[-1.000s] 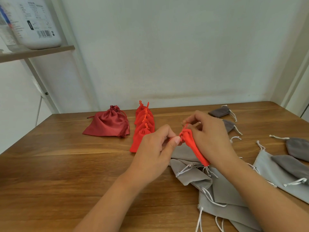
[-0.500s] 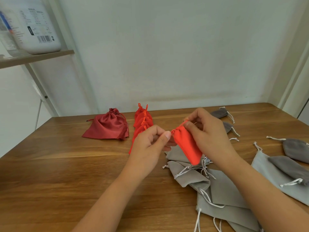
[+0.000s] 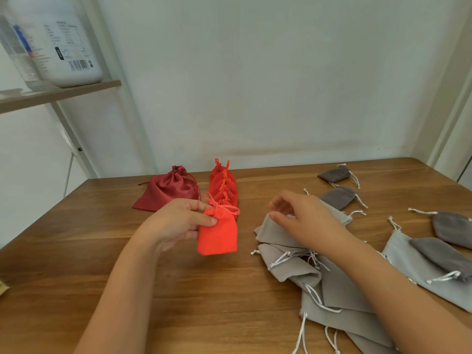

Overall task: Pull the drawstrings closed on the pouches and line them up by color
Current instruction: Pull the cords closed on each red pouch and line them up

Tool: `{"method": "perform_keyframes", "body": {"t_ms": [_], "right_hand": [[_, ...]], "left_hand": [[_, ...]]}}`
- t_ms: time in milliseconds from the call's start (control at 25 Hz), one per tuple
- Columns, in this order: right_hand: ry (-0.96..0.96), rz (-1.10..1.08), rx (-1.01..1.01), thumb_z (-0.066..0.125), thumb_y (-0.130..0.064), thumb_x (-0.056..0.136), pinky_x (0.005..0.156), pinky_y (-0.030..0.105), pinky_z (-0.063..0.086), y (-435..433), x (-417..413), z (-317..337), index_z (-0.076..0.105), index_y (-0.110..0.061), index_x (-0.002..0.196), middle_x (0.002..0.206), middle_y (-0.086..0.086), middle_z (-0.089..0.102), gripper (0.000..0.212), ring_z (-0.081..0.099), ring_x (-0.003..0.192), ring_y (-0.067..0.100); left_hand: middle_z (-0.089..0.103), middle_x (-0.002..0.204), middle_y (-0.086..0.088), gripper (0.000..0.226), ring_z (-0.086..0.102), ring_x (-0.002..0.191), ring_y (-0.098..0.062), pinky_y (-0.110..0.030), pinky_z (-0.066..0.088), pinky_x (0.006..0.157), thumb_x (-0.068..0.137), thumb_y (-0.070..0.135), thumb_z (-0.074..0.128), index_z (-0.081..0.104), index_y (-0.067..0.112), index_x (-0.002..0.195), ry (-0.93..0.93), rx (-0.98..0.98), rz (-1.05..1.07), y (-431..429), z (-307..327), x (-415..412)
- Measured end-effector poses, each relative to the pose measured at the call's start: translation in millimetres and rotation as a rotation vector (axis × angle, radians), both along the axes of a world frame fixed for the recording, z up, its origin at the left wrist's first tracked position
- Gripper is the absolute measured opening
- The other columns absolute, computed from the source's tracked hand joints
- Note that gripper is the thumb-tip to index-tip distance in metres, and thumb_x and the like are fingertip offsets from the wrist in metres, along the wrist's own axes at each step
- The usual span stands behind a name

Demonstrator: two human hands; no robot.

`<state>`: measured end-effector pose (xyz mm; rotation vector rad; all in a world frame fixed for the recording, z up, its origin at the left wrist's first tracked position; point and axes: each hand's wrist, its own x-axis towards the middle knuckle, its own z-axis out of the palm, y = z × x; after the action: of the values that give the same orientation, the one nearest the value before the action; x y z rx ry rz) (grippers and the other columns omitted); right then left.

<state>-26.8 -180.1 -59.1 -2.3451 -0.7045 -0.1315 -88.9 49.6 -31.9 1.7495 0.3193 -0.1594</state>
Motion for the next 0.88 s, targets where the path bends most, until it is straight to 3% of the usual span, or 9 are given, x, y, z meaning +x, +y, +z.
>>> {"method": "perform_keyframes", "body": {"t_ms": [280,440,560,640,760,880], "right_hand": [[0.063,-0.058,-0.118,0.061,-0.033,0.090,0.078,0.018,0.040,-4,4,-5,0.062,-0.025,0.110,0.105,-0.010,0.061,0.021,0.054,0.101,0.005],[0.112,-0.082,-0.181,0.074,-0.040,0.078,0.084,0.021,0.036,-10,8,-3,0.059,-0.027,0.117,0.121,-0.008,0.058,0.044,0.048,0.111,0.008],[0.137,-0.081,-0.237,0.076,-0.040,0.076,0.092,0.023,0.038,-11,9,-4,0.055,-0.028,0.125,0.127,-0.007,0.057,0.056,0.047,0.118,0.010],[0.144,-0.086,-0.256,0.075,-0.037,0.078,0.094,0.024,0.038,-10,9,-4,0.051,-0.028,0.130,0.130,-0.007,0.055,0.058,0.047,0.120,0.011],[0.138,-0.102,-0.262,0.071,-0.032,0.083,0.094,0.024,0.039,-9,9,-2,0.049,-0.026,0.132,0.131,-0.006,0.054,0.054,0.049,0.119,0.011],[0.149,-0.096,-0.266,0.067,-0.029,0.087,0.084,0.022,0.041,-12,13,-1,0.051,-0.026,0.130,0.124,-0.007,0.056,0.046,0.050,0.103,0.007]], "left_hand": [[0.068,0.084,-0.007,0.010,0.065,0.071,-0.012,-0.021,0.057,0.060,0.083,-0.004,0.066,0.063,0.006,0.085,0.052,0.073,0.067,4,-20,10],[0.062,0.074,0.001,0.012,0.056,0.071,-0.013,-0.024,0.043,0.058,0.076,0.008,0.077,0.066,0.010,0.078,0.058,0.436,0.122,1,-31,16],[0.061,0.075,0.002,0.024,0.058,0.080,-0.019,-0.029,0.044,0.073,0.068,0.015,0.084,0.060,0.017,0.069,0.038,0.598,0.180,1,-33,16],[0.053,0.081,0.002,0.034,0.053,0.083,-0.020,-0.029,0.041,0.075,0.067,0.015,0.085,0.052,0.018,0.076,0.028,0.689,0.198,-1,-32,15],[0.047,0.084,0.006,0.040,0.051,0.085,-0.017,-0.028,0.038,0.069,0.071,0.006,0.077,0.052,0.017,0.100,-0.055,0.714,0.243,-4,-29,14],[0.047,0.076,0.007,0.025,0.049,0.074,-0.013,-0.025,0.035,0.062,0.078,0.009,0.070,0.052,0.016,0.094,-0.286,0.691,0.351,-20,-23,12]]}}
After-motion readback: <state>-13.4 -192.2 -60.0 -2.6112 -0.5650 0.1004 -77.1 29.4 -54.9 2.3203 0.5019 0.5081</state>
